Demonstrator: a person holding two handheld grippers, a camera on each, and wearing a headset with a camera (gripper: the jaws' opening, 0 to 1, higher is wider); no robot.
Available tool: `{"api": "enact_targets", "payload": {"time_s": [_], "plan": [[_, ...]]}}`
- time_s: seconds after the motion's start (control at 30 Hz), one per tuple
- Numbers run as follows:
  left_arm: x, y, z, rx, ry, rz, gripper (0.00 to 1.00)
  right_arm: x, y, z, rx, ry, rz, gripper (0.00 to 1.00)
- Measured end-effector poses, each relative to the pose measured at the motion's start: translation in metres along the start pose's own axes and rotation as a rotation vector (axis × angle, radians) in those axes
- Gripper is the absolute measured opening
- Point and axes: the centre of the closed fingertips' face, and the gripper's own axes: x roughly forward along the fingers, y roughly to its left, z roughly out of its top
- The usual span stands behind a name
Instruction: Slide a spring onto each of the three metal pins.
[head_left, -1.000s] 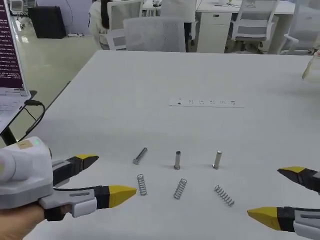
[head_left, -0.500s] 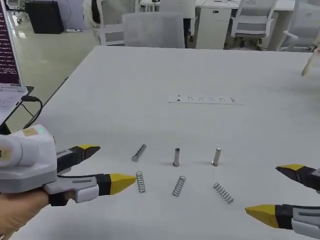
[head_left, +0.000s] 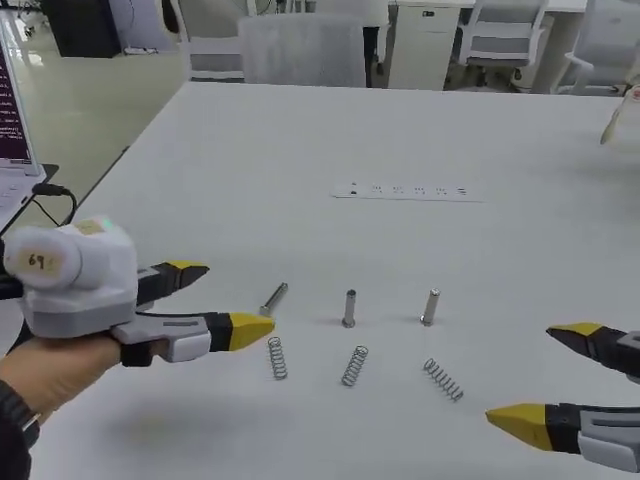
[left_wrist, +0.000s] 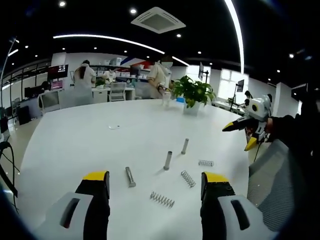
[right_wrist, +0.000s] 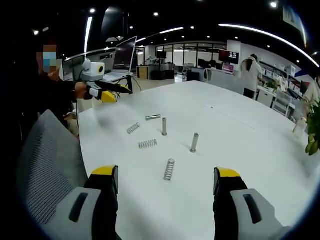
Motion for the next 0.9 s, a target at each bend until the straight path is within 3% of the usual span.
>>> {"api": "enact_targets", "payload": {"time_s": [0.3,0.63,0.9], "plan": [[0.027,0.011,-0.001,0.033,0.041,0.015,0.67,0.002,0.001,0.000,0.001,0.003,0.001,0.77],[0.054,0.025,-0.015,0.054,0.101,0.035,0.62,0.004,0.001,0.000,0.006,0.008,0.002,0.77],[0.065,0.031,-0.025,0.058,0.135,0.036,0.60,0.006,0.001,-0.003,0.010,0.019,0.006,0.77]]}}
